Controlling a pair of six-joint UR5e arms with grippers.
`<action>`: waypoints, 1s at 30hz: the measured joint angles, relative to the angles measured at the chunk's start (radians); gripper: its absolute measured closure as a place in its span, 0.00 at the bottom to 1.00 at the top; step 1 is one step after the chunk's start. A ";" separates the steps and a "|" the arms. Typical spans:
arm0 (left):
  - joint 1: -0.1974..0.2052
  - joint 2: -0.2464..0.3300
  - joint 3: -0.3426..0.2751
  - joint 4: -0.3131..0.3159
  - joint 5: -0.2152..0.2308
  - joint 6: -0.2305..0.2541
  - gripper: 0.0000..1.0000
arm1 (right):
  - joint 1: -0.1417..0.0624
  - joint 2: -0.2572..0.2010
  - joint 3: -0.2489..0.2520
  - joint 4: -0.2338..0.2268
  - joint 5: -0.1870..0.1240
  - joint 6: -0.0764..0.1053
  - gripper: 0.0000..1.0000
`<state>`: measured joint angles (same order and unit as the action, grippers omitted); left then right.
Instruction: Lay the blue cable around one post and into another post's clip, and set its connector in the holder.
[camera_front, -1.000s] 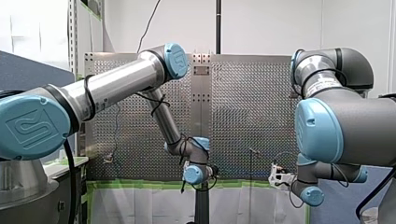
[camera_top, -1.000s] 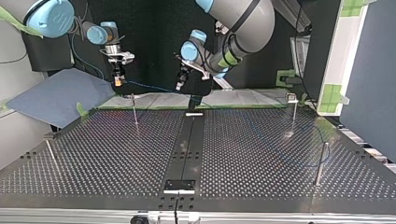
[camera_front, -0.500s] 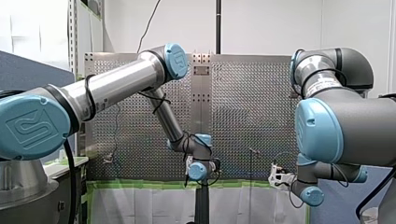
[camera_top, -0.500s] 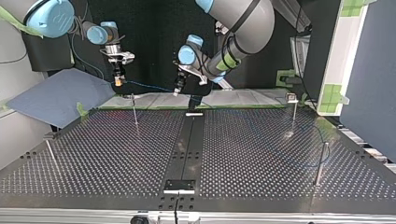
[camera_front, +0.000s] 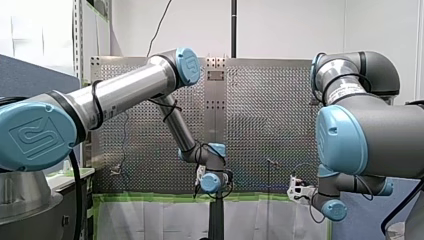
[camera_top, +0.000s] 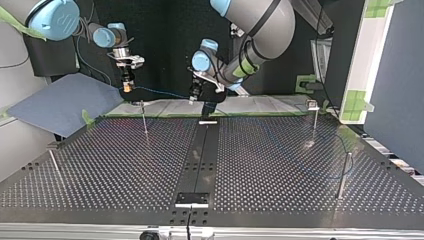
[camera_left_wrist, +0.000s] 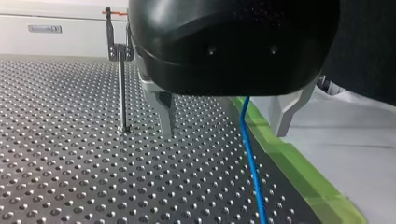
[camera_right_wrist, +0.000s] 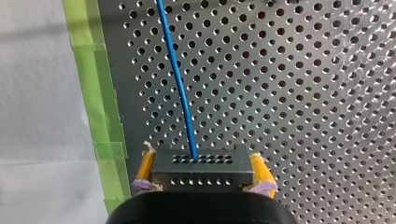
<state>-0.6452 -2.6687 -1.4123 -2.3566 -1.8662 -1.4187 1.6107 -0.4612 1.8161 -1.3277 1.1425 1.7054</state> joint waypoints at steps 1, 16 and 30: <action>0.000 -0.002 0.004 -0.002 -0.006 0.006 0.00 | 0.000 0.000 0.000 0.000 0.000 0.000 1.00; 0.003 -0.009 0.020 -0.011 -0.031 0.031 0.06 | -0.002 0.000 0.000 0.000 0.000 -0.001 1.00; 0.001 -0.008 0.023 -0.025 -0.011 0.025 0.68 | -0.006 0.000 -0.001 0.000 0.000 -0.001 1.00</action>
<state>-0.6443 -2.6764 -1.3894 -2.3820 -1.8773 -1.3932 1.6045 -0.4611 1.8154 -1.3281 1.1428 1.7046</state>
